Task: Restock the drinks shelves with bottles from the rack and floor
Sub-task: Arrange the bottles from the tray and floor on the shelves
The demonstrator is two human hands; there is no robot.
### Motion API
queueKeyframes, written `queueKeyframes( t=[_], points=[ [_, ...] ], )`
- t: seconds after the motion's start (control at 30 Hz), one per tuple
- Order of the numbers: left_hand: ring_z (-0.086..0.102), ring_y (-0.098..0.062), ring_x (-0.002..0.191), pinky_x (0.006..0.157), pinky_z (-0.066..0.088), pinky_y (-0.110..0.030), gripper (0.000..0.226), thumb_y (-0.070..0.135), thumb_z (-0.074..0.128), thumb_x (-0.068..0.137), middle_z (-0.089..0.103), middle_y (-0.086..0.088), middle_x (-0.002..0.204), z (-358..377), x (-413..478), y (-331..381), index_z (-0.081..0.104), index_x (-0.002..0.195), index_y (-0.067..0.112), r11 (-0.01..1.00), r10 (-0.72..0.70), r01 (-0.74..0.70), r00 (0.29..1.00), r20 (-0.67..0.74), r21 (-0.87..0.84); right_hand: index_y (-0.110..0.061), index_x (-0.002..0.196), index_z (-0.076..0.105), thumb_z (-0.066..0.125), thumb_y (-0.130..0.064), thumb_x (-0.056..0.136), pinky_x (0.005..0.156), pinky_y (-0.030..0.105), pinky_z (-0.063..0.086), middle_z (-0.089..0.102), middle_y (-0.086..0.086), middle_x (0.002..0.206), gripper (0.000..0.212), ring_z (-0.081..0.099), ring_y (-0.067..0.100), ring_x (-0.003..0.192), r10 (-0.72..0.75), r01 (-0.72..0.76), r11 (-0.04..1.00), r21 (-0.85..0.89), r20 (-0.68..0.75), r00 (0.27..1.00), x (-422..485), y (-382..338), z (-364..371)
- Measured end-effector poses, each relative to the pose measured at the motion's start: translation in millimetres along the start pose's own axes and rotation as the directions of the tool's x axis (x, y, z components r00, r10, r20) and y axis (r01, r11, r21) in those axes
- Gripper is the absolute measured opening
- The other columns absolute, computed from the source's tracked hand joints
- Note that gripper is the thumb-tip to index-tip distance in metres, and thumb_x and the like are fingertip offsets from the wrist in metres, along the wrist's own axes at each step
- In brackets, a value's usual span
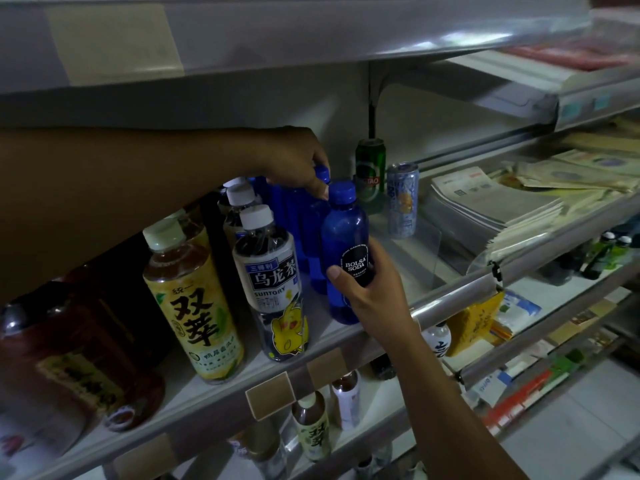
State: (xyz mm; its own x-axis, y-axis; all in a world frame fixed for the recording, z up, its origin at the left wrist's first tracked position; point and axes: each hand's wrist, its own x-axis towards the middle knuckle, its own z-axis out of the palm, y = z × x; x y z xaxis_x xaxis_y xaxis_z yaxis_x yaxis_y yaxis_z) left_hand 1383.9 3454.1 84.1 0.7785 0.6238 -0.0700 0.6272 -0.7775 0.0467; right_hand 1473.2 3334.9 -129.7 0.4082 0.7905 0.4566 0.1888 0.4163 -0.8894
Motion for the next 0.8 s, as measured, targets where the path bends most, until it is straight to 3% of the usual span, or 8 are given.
queueKeyframes(
  t=[0.13, 0.27, 0.37, 0.47, 0.6, 0.7, 0.8],
  points=[
    [0.067, -0.029, 0.095, 0.088, 0.055, -0.051, 0.034, 0.035, 0.072, 0.086, 0.069, -0.008, 0.105, 4, -1, 1, 0.065, 0.115, 0.019, 0.999, -0.006, 0.006, 1.000, -0.009, -0.036, -0.028, 0.125, 0.057, 0.074, -0.030, 0.087, 0.074, 0.021, 0.055, 0.070, -0.013, 0.103, 0.041, 0.068, 0.007, 0.093, 0.014, -0.014, 1.000, 0.008, -0.013, 1.000, -3, 3, 0],
    [0.056, -0.009, 0.082, 0.075, 0.046, -0.030, 0.028, 0.040, 0.070, 0.087, 0.059, 0.006, 0.100, 2, -4, -1, 0.065, 0.109, 0.024, 1.000, -0.002, 0.000, 0.994, -0.111, -0.018, -0.040, 0.115, 0.058, 0.074, -0.032, 0.087, 0.069, 0.018, 0.054, 0.070, -0.016, 0.098, 0.034, 0.068, 0.005, 0.087, 0.012, -0.012, 1.000, 0.009, -0.005, 1.000, -7, 0, 2],
    [0.051, 0.000, 0.076, 0.063, 0.038, -0.020, 0.031, 0.046, 0.068, 0.086, 0.058, 0.010, 0.094, -6, -10, -2, 0.067, 0.109, 0.025, 0.999, -0.020, 0.011, 0.974, -0.224, -0.044, -0.030, 0.118, 0.058, 0.074, -0.029, 0.088, 0.067, 0.015, 0.051, 0.069, -0.020, 0.094, 0.034, 0.066, 0.001, 0.083, 0.014, -0.014, 1.000, 0.009, -0.002, 1.000, -5, -1, 0],
    [0.053, -0.004, 0.080, 0.062, 0.036, -0.016, 0.021, 0.043, 0.066, 0.088, 0.059, 0.009, 0.098, -13, -21, -7, 0.068, 0.102, 0.027, 0.992, -0.091, 0.056, 0.941, -0.325, -0.116, -0.028, 0.120, 0.057, 0.075, -0.025, 0.086, 0.068, 0.019, 0.051, 0.069, -0.017, 0.095, 0.038, 0.066, 0.002, 0.084, 0.072, -0.069, 0.995, 0.068, -0.035, 0.997, -6, 2, 2],
    [0.056, -0.006, 0.082, 0.069, 0.041, -0.016, 0.002, 0.024, 0.064, 0.092, 0.059, 0.008, 0.092, -15, -42, -21, 0.065, 0.095, 0.024, 0.965, -0.199, 0.096, 0.873, -0.445, -0.243, -0.037, 0.118, 0.055, 0.074, -0.027, 0.080, 0.069, 0.019, 0.052, 0.068, -0.015, 0.102, 0.043, 0.067, 0.003, 0.088, 0.111, -0.103, 0.989, 0.107, -0.075, 0.991, -2, -3, 7],
    [0.058, -0.012, 0.087, 0.073, 0.044, -0.021, 0.011, 0.016, 0.060, 0.095, 0.060, 0.001, 0.096, -12, -62, -25, 0.066, 0.104, 0.015, 0.919, -0.323, 0.162, 0.831, -0.453, -0.360, -0.032, 0.119, 0.056, 0.076, -0.022, 0.077, 0.073, 0.023, 0.053, 0.068, -0.009, 0.108, 0.048, 0.067, 0.005, 0.092, 0.116, -0.108, 0.990, 0.090, -0.090, 0.989, -4, -6, 12],
    [0.062, -0.020, 0.103, 0.084, 0.046, -0.026, 0.023, 0.016, 0.062, 0.091, 0.067, -0.008, 0.114, -9, -89, -28, 0.071, 0.110, 0.010, 0.925, -0.361, 0.224, 0.769, -0.527, -0.306, -0.046, 0.107, 0.051, 0.084, -0.017, 0.070, 0.066, 0.018, 0.052, 0.067, -0.015, 0.105, 0.057, 0.065, -0.004, 0.089, 0.108, -0.109, 0.994, -0.011, -0.057, 0.993, -7, -11, 13]
  ],
)
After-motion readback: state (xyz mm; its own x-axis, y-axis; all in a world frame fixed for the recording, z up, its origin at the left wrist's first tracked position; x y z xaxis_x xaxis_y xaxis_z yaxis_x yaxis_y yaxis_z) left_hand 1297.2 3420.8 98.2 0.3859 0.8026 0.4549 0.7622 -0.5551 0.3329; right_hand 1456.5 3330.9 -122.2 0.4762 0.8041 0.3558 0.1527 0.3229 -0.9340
